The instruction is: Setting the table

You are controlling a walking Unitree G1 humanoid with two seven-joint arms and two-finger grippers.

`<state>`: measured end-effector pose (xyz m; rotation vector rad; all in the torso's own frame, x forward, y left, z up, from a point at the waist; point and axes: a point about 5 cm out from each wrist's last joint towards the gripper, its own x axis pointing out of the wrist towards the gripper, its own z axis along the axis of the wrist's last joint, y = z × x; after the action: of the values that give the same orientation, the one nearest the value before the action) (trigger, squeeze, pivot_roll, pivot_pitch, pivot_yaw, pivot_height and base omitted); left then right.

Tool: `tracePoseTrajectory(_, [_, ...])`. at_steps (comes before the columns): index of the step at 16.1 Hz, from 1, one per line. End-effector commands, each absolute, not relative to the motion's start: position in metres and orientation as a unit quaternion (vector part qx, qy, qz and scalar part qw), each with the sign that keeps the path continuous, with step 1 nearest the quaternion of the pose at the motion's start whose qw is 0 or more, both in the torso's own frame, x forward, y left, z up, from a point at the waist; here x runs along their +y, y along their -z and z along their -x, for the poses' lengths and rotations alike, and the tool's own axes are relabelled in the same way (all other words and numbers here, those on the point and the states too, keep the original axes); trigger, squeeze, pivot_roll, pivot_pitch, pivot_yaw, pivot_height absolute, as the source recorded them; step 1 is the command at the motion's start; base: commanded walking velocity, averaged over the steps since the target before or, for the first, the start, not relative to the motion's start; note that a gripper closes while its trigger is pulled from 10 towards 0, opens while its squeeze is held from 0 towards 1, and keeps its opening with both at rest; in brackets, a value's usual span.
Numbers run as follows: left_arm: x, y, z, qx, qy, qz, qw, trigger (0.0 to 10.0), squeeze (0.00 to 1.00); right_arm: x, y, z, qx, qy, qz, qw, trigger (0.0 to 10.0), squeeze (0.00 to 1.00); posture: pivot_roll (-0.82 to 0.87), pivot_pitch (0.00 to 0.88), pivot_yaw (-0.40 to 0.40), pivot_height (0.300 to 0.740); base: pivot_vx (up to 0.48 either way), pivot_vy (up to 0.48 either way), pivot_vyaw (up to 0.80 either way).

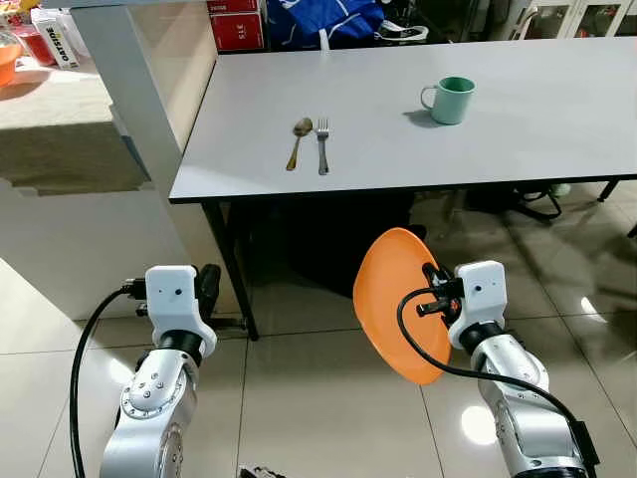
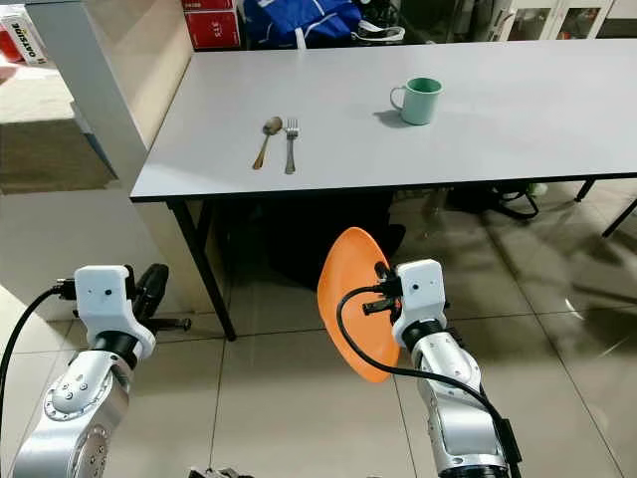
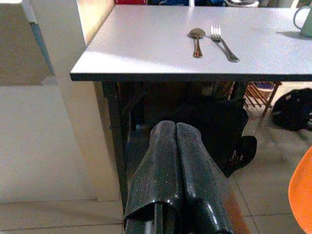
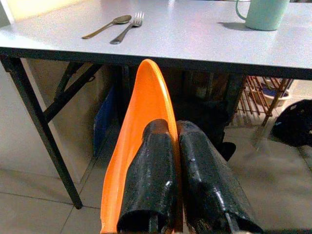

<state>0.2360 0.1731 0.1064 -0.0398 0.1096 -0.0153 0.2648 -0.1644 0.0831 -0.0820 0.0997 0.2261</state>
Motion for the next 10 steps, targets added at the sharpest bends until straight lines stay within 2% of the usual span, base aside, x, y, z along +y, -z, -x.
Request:
tracePoseTrajectory(1, [0.1729, -0.1094, -0.239, 0.045, 0.006, 0.02, 0.999, 10.0, 0.0, -0.1602, -0.0943, -0.2703, 0.018, -0.118, 0.05, 0.992, 10.0, 0.0, -0.13, 0.0, 0.07, 0.74, 0.0, 0.0, 0.0])
tracePoseTrajectory(6, [0.1699, -0.1165, -0.2427, 0.028, 0.012, 0.01, 0.999, 10.0, 0.0, -0.1566, -0.0969, -0.2719, 0.004, -0.128, 0.063, 0.99, 10.0, 0.0, -0.13, 0.0, 0.072, 0.74, 0.394, 0.0, 0.0])
tracePoseTrajectory(10, [0.1658, -0.1167, -0.2445, 0.025, 0.025, 0.01, 0.999, 10.0, 0.0, -0.1566, -0.0975, -0.2745, 0.002, -0.123, 0.06, 0.991, 10.0, 0.0, -0.13, 0.0, 0.073, 0.74, 0.424, 0.0, -0.78])
